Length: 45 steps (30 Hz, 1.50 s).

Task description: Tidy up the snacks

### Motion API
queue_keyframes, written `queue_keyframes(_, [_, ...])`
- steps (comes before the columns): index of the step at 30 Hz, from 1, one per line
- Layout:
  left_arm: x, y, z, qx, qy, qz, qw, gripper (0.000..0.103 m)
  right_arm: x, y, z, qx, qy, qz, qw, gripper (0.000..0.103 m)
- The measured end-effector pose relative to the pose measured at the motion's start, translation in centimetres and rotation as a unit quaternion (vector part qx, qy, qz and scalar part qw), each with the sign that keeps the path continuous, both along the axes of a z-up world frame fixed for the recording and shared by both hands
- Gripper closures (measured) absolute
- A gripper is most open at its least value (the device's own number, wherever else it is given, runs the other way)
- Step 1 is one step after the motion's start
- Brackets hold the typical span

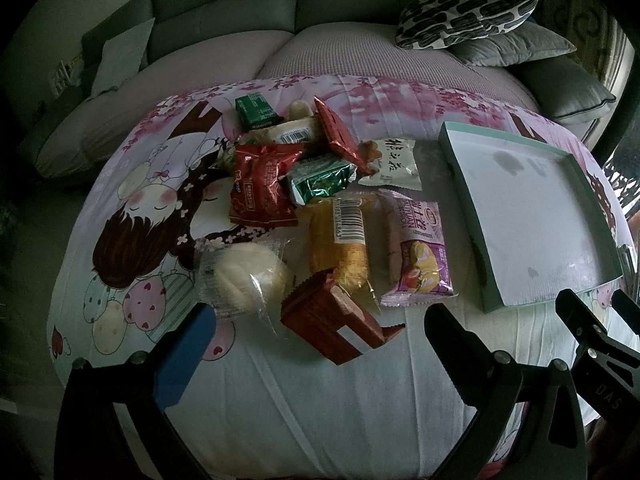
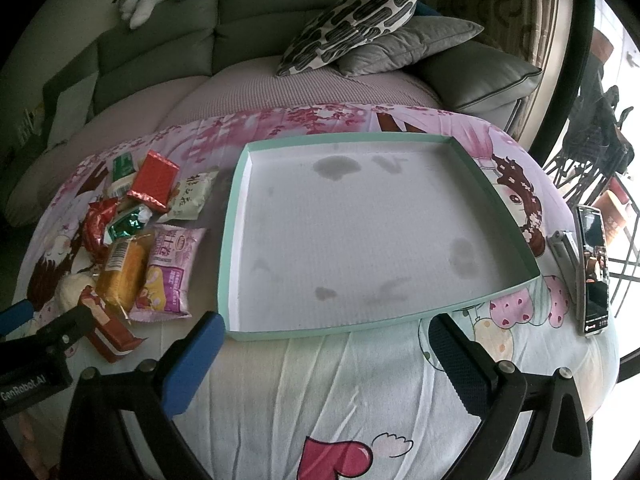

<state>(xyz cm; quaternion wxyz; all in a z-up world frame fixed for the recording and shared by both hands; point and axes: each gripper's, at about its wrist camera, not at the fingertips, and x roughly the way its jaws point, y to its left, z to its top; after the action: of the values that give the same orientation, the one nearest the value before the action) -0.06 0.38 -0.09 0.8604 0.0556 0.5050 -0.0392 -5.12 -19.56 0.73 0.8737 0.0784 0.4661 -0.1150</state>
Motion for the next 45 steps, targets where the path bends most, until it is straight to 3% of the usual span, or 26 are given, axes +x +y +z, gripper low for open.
queue_keyframes(22, [0.3,0.5,0.3,-0.012,-0.002,0.0,0.9999,0.0,0.1,0.4,-0.2,0.006,0.003,0.006,1.0,0.0])
queue_keyframes(31, [1.7,5.8,2.7,-0.013,-0.082,0.044,0.9956,0.0,1.8,2.4,0.4,0.045,0.004,0.052,0.998,0.0])
queue_keyframes(38, [3.2,10.5,1.1,-0.063,-0.034,0.087,0.9937,0.0,4.8,6.4,0.4,0.057,0.008,0.113,0.992,0.001])
queue_keyframes(45, [3.6,11.1,-1.3,-0.09,-0.005,0.089,0.9919,0.0,7.8,8.4,-1.0,0.115,0.028,0.145,0.982,0.02])
